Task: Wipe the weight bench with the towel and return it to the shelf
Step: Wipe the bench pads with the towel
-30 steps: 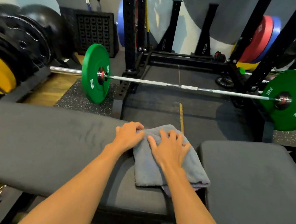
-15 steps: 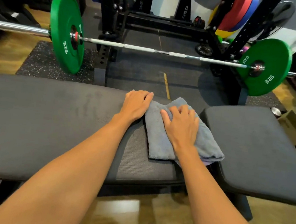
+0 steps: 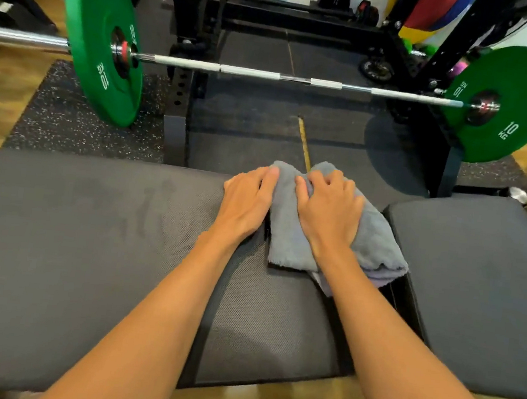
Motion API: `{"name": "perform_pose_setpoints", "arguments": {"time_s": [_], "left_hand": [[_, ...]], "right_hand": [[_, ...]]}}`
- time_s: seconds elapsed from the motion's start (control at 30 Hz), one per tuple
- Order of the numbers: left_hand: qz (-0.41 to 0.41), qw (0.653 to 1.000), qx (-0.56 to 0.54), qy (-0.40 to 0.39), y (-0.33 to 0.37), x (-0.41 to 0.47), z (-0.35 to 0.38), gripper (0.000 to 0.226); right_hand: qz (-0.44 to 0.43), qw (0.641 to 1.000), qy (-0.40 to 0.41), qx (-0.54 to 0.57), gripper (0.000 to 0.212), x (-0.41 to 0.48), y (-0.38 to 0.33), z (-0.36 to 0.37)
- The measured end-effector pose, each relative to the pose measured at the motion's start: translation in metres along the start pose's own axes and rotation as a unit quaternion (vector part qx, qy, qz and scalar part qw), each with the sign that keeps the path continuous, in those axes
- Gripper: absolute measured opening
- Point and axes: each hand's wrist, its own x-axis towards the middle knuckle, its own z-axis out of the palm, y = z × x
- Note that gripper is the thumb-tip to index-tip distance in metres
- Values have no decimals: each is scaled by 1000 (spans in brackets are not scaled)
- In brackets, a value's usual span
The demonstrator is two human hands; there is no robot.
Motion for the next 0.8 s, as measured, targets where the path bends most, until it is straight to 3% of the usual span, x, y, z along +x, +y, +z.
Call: {"name": "perform_pose_setpoints", "arguments": {"time_s": [0.17,0.3,0.53,0.8], "left_hand": [[-28,998,-50,-38,5,-5,-12,47],[-45,996,-62,-37,8,-6,-20,35],[-41,994,-20,-98,8,-1,-40,49],[-62,994,-77,-44,-46,44,-84,53]], "right_hand": [[-18,999,-46,-5,45,18,-2,-8],[-29,999,-28,31,46,-60,10,-36],[-17,998,-54,-19,44,-175,-22,-67],[-42,999,15,-30,36,-33,-77,5]]}}
